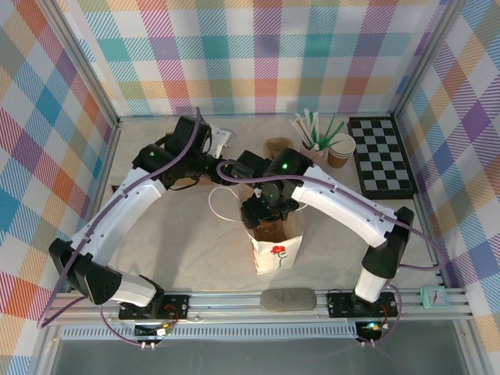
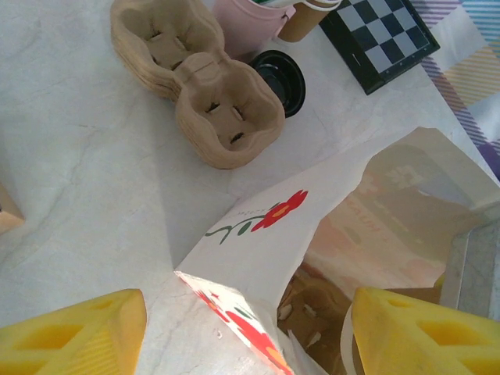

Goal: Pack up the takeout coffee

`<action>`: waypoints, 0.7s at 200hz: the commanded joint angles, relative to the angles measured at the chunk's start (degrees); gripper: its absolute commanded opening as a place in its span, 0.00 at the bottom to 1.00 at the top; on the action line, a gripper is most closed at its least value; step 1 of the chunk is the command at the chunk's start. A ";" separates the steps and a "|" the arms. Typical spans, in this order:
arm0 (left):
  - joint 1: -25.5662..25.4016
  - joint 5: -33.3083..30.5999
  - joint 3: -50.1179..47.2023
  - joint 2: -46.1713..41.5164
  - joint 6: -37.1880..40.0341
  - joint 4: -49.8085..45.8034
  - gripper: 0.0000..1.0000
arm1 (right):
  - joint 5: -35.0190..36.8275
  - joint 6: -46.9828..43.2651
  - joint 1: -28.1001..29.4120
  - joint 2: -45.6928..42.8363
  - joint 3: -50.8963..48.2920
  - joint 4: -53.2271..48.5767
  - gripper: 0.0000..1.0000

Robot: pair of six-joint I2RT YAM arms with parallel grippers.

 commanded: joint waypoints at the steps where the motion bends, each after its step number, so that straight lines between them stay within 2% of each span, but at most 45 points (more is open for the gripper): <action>1: -1.88 0.69 2.34 1.24 1.88 -1.15 0.70 | -0.59 -0.35 0.30 -1.12 -0.59 0.14 0.45; 23: -2.57 0.26 3.06 2.75 2.14 -1.37 0.68 | -0.65 -0.35 0.31 -1.20 -0.63 0.14 0.45; 74: -3.94 -1.41 4.90 5.12 3.03 -3.00 0.57 | -0.31 -0.26 0.25 -1.95 -1.21 0.29 0.44; 140: -4.10 -5.62 6.30 6.74 2.59 -4.33 0.29 | -0.20 -0.16 0.20 -1.87 -1.84 0.46 0.44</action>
